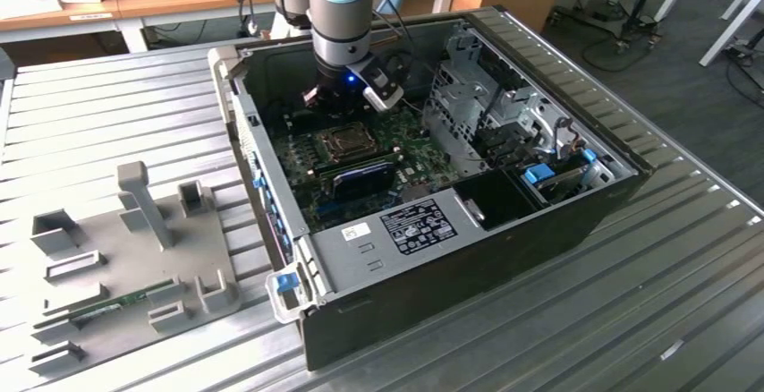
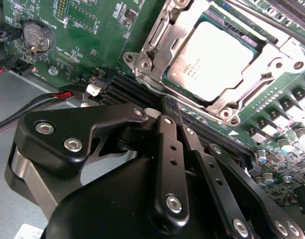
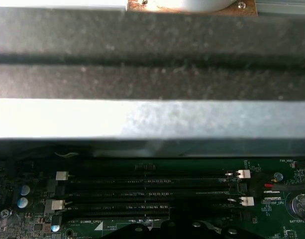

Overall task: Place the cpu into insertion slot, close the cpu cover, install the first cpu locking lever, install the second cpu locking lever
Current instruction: 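Install the first cpu locking lever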

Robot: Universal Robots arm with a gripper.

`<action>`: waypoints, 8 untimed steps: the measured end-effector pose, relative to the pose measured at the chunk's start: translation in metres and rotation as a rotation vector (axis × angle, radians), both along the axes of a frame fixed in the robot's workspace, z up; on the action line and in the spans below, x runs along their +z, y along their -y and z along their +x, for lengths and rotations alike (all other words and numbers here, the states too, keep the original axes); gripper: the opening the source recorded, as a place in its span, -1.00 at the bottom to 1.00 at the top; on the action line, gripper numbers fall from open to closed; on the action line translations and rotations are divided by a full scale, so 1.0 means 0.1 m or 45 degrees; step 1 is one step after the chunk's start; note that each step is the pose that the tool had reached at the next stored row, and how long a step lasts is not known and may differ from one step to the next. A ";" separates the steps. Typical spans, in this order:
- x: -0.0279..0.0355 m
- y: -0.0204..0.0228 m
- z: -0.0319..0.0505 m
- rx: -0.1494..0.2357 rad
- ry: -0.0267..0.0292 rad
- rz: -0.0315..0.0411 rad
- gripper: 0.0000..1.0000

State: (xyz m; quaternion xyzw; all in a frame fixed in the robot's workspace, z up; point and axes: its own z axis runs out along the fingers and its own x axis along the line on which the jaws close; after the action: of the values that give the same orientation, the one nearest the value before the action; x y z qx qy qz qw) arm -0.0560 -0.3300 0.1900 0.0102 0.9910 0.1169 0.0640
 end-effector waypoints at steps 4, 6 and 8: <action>-0.004 0.001 0.001 0.000 0.0001 0.0001 -0.79; -0.005 0.002 0.001 0.000 0.0002 0.0002 -0.79; -0.009 0.004 0.000 0.000 0.0004 0.0002 -0.79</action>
State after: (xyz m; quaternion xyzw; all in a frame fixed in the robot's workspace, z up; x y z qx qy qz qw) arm -0.0560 -0.3304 0.1892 0.0102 0.9910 0.1170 0.0642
